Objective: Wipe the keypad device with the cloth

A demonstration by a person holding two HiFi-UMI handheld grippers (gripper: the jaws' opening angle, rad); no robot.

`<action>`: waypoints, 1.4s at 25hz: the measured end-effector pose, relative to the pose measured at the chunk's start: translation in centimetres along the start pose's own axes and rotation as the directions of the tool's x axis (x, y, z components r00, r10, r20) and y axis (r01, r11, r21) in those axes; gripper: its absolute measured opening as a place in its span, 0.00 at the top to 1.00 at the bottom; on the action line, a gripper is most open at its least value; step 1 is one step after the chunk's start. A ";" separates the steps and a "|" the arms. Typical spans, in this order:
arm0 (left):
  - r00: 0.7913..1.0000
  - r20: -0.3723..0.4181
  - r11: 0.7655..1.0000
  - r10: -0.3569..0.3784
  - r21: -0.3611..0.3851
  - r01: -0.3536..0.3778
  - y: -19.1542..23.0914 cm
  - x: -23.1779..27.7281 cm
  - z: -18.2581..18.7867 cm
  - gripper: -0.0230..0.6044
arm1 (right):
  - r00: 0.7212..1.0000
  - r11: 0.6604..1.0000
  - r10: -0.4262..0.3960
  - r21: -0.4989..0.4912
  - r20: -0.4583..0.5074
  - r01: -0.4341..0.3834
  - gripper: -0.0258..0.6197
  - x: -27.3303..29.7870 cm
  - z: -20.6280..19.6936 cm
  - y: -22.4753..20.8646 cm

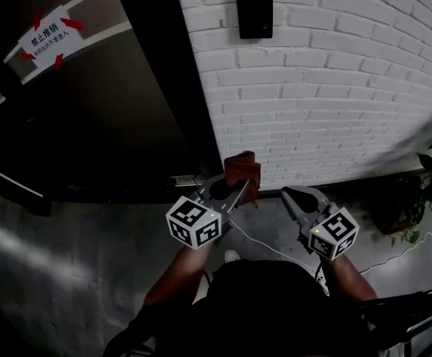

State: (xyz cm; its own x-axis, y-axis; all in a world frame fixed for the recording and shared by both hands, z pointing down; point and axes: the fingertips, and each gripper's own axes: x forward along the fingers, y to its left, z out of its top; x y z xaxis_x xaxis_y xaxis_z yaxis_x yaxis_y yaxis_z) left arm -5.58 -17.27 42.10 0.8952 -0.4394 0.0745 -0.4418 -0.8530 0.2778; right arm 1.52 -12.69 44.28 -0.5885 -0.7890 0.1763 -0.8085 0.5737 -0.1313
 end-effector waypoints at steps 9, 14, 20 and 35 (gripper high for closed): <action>0.996 0.057 0.997 0.073 -0.025 -0.072 -8.5 -0.4 -2.0 0.86 | 0.997 0.996 0.083 -0.015 0.005 -0.082 0.97 -7.8 -1.0 -0.2; 0.986 0.075 0.987 0.148 -0.068 -0.143 -11.6 -1.5 -3.7 0.86 | 0.990 0.990 0.142 -0.014 -0.003 -0.142 0.97 -10.6 -2.4 0.4; 0.981 0.036 0.980 0.190 -0.062 -0.187 -13.8 -2.4 -5.4 0.86 | 0.987 0.987 0.161 -0.006 0.010 -0.161 0.97 -12.5 -3.1 0.3; 0.986 0.055 0.984 0.160 -0.083 -0.155 -11.0 -6.2 -4.1 0.86 | 0.996 0.997 0.082 0.006 0.034 -0.083 0.98 -10.0 -2.5 4.5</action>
State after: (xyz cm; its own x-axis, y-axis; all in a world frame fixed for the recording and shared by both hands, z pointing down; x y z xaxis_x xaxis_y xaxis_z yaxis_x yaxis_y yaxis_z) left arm -6.00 -4.01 42.53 0.8086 -0.5847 0.0653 -0.5687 -0.7482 0.3418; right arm 3.80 -1.68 44.35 -0.6528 -0.7460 0.1319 -0.7570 0.6356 -0.1517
